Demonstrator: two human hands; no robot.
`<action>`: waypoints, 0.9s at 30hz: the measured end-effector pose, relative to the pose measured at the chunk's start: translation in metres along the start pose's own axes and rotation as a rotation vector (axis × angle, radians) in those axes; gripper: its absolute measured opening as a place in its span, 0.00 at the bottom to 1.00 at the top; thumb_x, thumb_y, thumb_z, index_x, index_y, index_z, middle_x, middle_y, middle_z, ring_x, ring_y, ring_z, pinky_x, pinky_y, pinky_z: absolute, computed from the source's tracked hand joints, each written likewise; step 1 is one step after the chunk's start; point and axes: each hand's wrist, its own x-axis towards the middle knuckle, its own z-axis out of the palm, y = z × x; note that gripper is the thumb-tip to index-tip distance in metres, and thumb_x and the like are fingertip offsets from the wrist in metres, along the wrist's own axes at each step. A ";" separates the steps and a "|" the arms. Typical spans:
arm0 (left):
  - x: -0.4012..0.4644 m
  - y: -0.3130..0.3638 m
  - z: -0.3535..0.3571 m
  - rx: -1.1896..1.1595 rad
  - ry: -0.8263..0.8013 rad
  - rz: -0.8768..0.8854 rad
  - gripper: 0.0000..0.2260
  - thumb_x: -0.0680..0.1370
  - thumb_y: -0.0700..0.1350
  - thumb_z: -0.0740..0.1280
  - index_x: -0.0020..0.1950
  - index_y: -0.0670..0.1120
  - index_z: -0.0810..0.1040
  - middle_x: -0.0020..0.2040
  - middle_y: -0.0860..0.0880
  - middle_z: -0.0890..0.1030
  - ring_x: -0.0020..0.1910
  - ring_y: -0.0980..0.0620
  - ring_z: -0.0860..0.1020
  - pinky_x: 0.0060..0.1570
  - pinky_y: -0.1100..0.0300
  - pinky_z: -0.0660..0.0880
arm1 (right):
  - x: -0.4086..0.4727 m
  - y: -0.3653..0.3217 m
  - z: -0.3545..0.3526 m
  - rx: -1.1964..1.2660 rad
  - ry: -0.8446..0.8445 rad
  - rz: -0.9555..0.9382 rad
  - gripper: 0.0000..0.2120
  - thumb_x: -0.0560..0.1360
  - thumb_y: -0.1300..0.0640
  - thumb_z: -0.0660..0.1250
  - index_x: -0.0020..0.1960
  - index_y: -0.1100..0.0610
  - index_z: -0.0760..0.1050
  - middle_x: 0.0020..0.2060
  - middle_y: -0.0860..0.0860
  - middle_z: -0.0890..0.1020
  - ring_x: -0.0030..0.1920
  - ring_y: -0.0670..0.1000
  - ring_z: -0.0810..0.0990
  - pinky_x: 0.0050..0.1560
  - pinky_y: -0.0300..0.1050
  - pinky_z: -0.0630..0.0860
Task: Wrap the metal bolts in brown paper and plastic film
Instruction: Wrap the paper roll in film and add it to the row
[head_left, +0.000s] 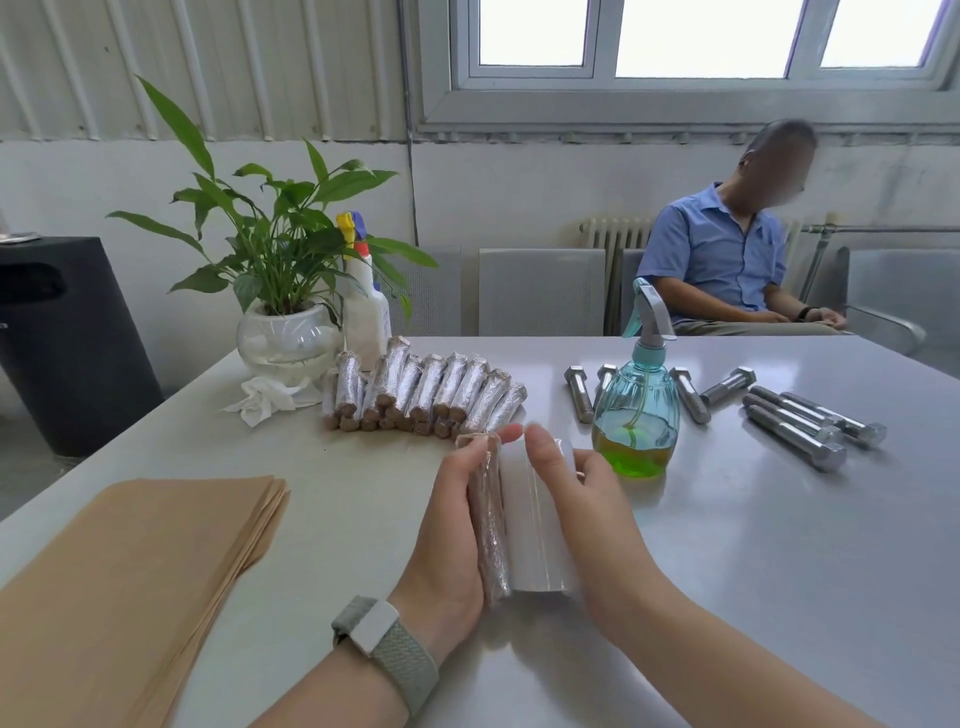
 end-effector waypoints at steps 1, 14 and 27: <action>0.001 0.000 0.000 0.011 0.003 0.008 0.20 0.73 0.57 0.63 0.58 0.47 0.82 0.55 0.38 0.83 0.55 0.40 0.81 0.53 0.46 0.79 | 0.001 -0.001 -0.002 0.024 -0.062 0.034 0.33 0.61 0.29 0.68 0.54 0.53 0.77 0.46 0.50 0.85 0.44 0.46 0.85 0.43 0.44 0.79; 0.000 0.005 -0.003 0.170 0.106 0.067 0.26 0.72 0.61 0.72 0.57 0.40 0.80 0.54 0.37 0.83 0.53 0.38 0.82 0.48 0.47 0.80 | 0.001 0.004 0.002 -0.040 -0.080 -0.015 0.36 0.65 0.25 0.61 0.55 0.54 0.77 0.47 0.49 0.84 0.48 0.46 0.83 0.51 0.49 0.79; 0.003 -0.003 0.002 0.797 0.161 0.333 0.17 0.77 0.62 0.55 0.51 0.51 0.74 0.47 0.52 0.81 0.46 0.61 0.79 0.46 0.65 0.73 | 0.002 0.003 -0.003 0.024 0.014 -0.026 0.29 0.62 0.30 0.69 0.52 0.50 0.78 0.44 0.47 0.85 0.46 0.47 0.84 0.54 0.55 0.80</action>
